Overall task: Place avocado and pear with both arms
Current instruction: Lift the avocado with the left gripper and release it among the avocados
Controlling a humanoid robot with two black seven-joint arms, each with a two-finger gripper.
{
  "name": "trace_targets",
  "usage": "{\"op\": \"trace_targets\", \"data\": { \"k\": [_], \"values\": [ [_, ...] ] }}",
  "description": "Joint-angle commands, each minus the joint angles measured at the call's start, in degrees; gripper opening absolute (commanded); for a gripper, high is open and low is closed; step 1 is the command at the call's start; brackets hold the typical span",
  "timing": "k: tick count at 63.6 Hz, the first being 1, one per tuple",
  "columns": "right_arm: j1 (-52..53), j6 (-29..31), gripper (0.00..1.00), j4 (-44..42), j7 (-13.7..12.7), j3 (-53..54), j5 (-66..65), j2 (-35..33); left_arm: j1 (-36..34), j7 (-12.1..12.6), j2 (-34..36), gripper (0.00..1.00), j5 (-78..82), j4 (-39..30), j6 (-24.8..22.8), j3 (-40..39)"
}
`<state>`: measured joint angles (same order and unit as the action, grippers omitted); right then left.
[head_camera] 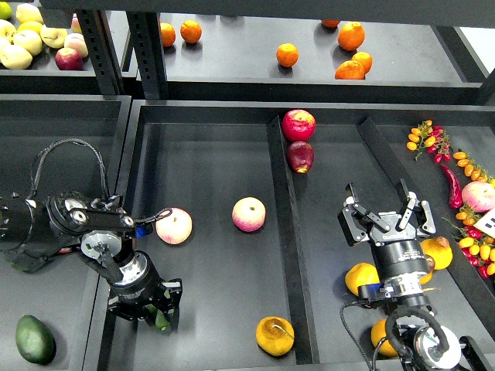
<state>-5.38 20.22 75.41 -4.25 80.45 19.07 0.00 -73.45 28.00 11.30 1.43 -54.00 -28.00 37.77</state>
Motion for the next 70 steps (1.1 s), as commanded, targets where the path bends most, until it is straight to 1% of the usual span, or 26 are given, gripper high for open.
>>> {"op": "trace_targets", "data": {
  "k": [1,23,34,54,55,57,64,70],
  "values": [
    [0.0,0.1,1.00,0.0,-0.1,0.0,0.0,0.0,-1.1,0.0,2.7,0.20,0.2,-1.6,0.0,0.0],
    [0.0,0.3,1.00,0.0,-0.1,0.0,0.0,0.0,-6.1,0.0,8.7,0.20,0.2,-2.9,0.0,-0.3],
    [0.0,0.3,1.00,0.0,-0.1,0.0,0.0,0.0,-8.5,0.0,13.6,0.20,0.3,-2.5,0.0,-0.8],
    [0.6,1.0,1.00,0.0,-0.1,0.1,0.0,0.0,-8.6,0.0,23.7,0.21,0.8,-1.9,0.0,-0.7],
    [1.6,1.0,1.00,0.1,0.0,0.1,0.0,0.0,-8.3,0.0,25.2,0.21,1.0,-1.6,0.0,-0.8],
    [2.4,0.7,1.00,0.1,0.0,0.2,0.0,0.0,-8.2,0.0,26.0,0.21,1.5,-1.6,0.0,-0.8],
    [4.8,0.0,1.00,0.0,0.0,0.2,0.0,0.0,-7.8,0.0,28.1,0.21,2.3,-1.4,0.0,-0.7],
    [7.7,-1.8,1.00,-0.1,0.0,0.2,0.2,0.0,-7.1,0.0,30.0,0.21,3.7,-1.4,0.0,-0.7]
  ]
}}
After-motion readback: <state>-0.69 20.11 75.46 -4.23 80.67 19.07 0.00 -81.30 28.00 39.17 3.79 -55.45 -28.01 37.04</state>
